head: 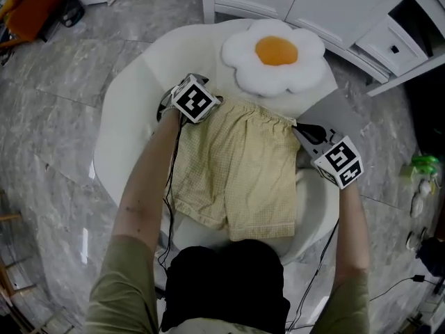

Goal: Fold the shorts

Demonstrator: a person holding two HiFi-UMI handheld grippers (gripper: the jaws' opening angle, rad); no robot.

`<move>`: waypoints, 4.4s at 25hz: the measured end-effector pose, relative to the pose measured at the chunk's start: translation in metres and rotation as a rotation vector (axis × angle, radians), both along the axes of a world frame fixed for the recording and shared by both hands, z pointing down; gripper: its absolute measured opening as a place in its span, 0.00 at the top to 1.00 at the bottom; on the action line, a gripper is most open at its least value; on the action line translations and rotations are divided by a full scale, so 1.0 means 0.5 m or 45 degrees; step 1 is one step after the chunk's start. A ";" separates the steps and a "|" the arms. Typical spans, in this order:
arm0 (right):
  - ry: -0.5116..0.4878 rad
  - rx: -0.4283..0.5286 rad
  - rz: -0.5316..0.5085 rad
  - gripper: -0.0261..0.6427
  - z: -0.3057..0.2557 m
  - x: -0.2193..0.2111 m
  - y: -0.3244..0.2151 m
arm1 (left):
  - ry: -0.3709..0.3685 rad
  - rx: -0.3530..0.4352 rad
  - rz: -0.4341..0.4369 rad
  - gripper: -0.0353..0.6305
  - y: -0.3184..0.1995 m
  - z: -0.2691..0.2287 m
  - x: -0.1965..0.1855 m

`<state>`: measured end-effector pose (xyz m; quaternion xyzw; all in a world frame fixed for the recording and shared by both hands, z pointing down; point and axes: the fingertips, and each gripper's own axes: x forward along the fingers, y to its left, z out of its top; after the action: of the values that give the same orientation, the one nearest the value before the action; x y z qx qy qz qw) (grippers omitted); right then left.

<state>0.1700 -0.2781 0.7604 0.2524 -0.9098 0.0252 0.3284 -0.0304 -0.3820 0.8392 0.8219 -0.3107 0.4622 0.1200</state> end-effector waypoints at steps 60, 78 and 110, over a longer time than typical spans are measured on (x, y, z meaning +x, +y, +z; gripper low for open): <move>-0.607 -0.339 -0.112 0.91 -0.568 -0.286 0.240 | 0.561 0.068 -0.154 0.88 0.439 -0.688 0.101; -0.307 0.027 -0.422 0.91 -0.509 -0.285 0.308 | 0.914 -0.422 -0.102 0.70 0.512 -0.624 0.115; -0.249 -0.074 -0.375 0.91 -0.319 -0.229 0.313 | 0.676 -0.593 -0.484 0.53 0.601 -0.309 -0.072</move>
<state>0.0553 -0.1218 0.6010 0.1032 -0.9635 0.0275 0.2457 -0.0665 -0.0814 0.6845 0.7914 -0.3024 0.2613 0.4626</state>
